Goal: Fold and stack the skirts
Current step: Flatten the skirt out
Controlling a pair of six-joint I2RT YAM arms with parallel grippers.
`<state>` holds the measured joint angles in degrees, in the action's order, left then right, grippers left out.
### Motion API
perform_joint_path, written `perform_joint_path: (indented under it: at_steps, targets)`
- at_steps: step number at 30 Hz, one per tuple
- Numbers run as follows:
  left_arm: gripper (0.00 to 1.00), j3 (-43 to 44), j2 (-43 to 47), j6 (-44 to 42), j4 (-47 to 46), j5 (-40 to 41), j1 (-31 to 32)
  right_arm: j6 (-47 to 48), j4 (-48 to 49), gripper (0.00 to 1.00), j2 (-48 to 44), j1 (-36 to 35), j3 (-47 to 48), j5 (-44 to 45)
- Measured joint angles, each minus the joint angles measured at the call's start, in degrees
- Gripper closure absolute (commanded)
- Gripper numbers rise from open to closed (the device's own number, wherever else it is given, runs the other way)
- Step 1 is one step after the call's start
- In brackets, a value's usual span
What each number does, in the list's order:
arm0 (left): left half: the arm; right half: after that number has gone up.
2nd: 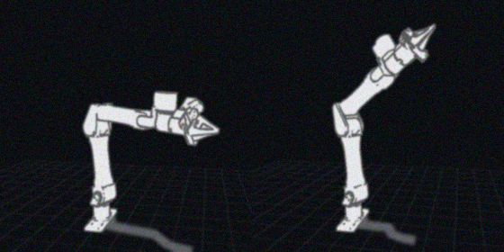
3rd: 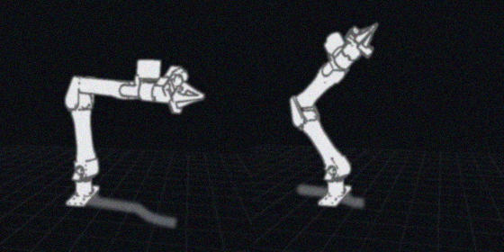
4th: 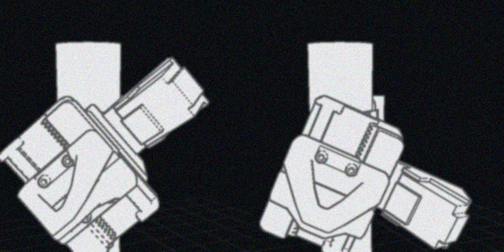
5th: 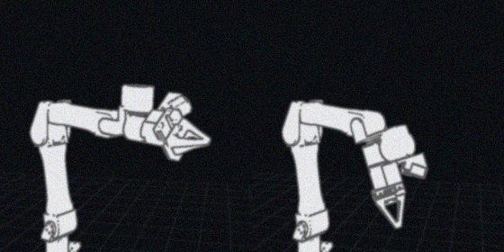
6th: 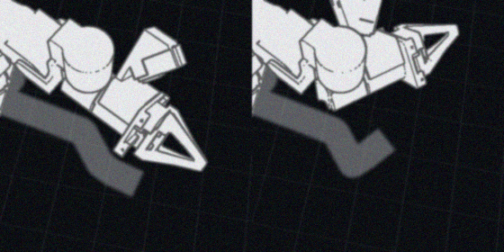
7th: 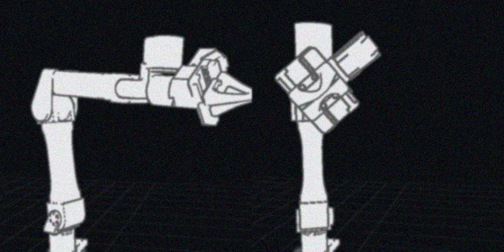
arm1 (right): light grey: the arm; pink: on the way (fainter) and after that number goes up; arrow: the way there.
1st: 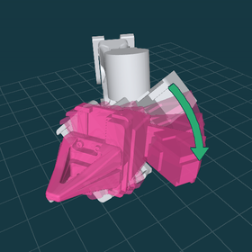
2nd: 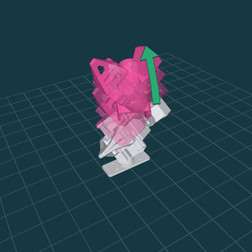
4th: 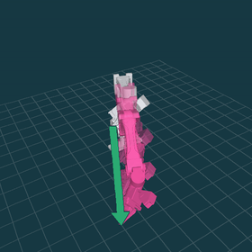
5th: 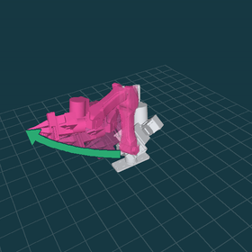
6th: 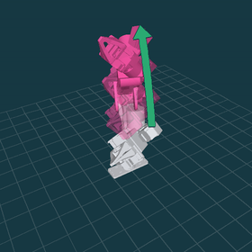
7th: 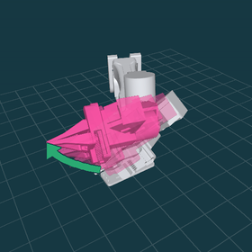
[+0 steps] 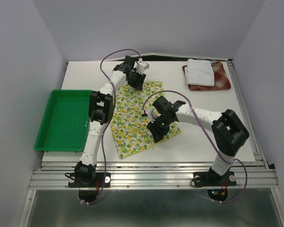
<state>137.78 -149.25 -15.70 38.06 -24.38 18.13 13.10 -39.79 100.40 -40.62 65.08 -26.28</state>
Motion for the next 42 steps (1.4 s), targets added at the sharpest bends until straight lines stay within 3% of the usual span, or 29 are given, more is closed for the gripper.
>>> perform_joint_path:
  at_steps: [3, 7, 10, 13, 18, 20, 24, 27, 32, 37, 42]
  targets:
    - [0.45, -5.9, 2.9, -1.4, -4.6, 2.1, 3.7, -2.5, -0.2, 0.55, 0.0, -1.2, 5.2, -0.4]
    - [0.41, -17.7, 10.5, -0.7, -8.4, 2.7, 6.8, -3.0, 1.2, 0.54, -3.3, 3.5, 10.7, 0.5]
    - [0.41, -28.9, 19.8, 1.2, -11.8, 2.3, 5.4, 0.2, 0.8, 0.52, -8.9, 9.0, 10.6, 3.3]
    - [0.41, -32.6, 28.5, 0.9, -12.9, 2.0, 1.0, 6.0, 1.0, 0.5, -13.6, 10.5, 7.9, 5.6]
    - [0.49, -42.4, 47.4, -8.1, -10.8, 1.6, -3.6, 16.1, -4.5, 0.52, -18.4, 8.5, 2.4, 5.3]
    - [0.5, -50.4, 56.0, -14.3, -8.2, 0.2, -3.0, 18.3, -5.0, 0.52, -19.4, 6.4, 0.3, 5.3]
    - [0.53, -66.2, 64.9, -20.8, -4.7, -0.6, -0.8, 19.8, -4.9, 0.53, -20.6, 1.8, -6.5, 5.9]
    - [0.54, -76.7, 63.7, -21.8, -4.0, 0.9, -0.6, 19.5, -4.0, 0.55, -18.0, 1.1, -8.8, 7.8]
    - [0.56, -79.6, 57.1, -20.9, -5.5, 2.3, -1.0, 18.4, -0.3, 0.57, -12.7, 1.2, -8.8, 9.7]
    - [0.59, -76.4, 49.8, -19.2, -8.7, 2.8, -1.0, 17.9, 4.0, 0.57, -7.8, 1.2, -8.9, 12.5]
    - [0.6, -65.9, 41.0, -16.9, -9.6, 3.1, -1.0, 17.0, 7.5, 0.57, -4.6, 1.3, -8.3, 14.7]
